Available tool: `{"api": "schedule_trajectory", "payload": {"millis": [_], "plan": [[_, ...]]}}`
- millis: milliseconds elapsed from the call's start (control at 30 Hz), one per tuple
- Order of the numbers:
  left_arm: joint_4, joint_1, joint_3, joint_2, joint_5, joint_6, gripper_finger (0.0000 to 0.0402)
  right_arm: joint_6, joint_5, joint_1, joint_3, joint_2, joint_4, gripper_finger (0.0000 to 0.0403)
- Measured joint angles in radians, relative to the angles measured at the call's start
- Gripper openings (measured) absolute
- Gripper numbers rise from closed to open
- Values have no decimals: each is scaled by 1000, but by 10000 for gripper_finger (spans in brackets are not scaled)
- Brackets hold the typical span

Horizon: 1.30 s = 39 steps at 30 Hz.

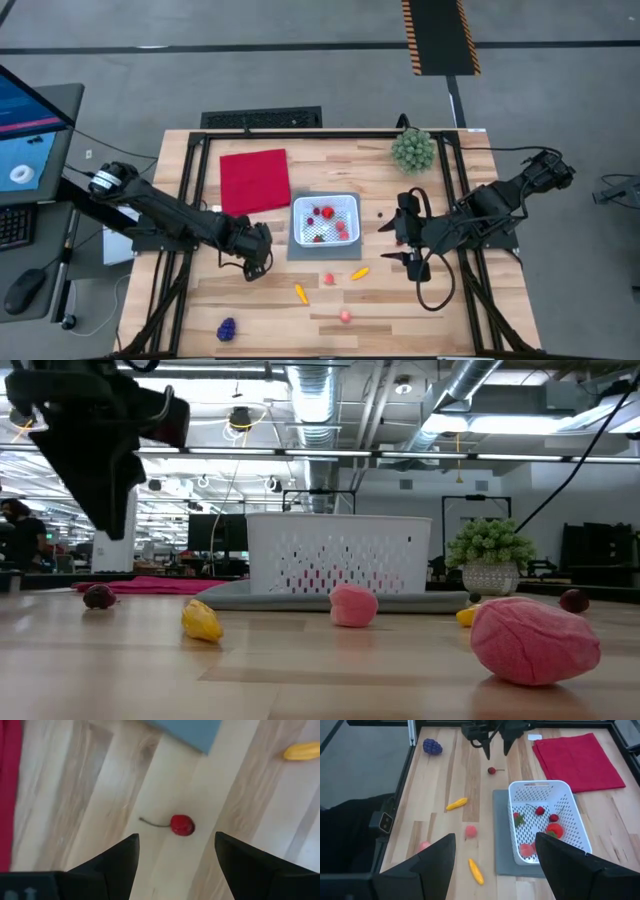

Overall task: Pick and placing Produce into tupperware
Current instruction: Put the left cherry into the white basket

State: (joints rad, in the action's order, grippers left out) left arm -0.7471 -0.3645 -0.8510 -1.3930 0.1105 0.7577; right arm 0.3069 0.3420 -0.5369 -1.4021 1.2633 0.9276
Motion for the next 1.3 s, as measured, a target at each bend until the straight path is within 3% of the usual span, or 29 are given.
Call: {"api": "schedule_trajectory", "payload": {"millis": [267,467,1133,1300], "plan": [[162,0,86,0,-50,15,249,0,0,0,0,0,0,295],[194,0,130,0,-53,32,249,0,0,0,0,0,0,295],[269,22,144,-99,-92,-5,249,0,0,0,1,0,0,295],[303,24,150,-98,-98,-10,223,0,1,-6,1,0,0,295]]}}
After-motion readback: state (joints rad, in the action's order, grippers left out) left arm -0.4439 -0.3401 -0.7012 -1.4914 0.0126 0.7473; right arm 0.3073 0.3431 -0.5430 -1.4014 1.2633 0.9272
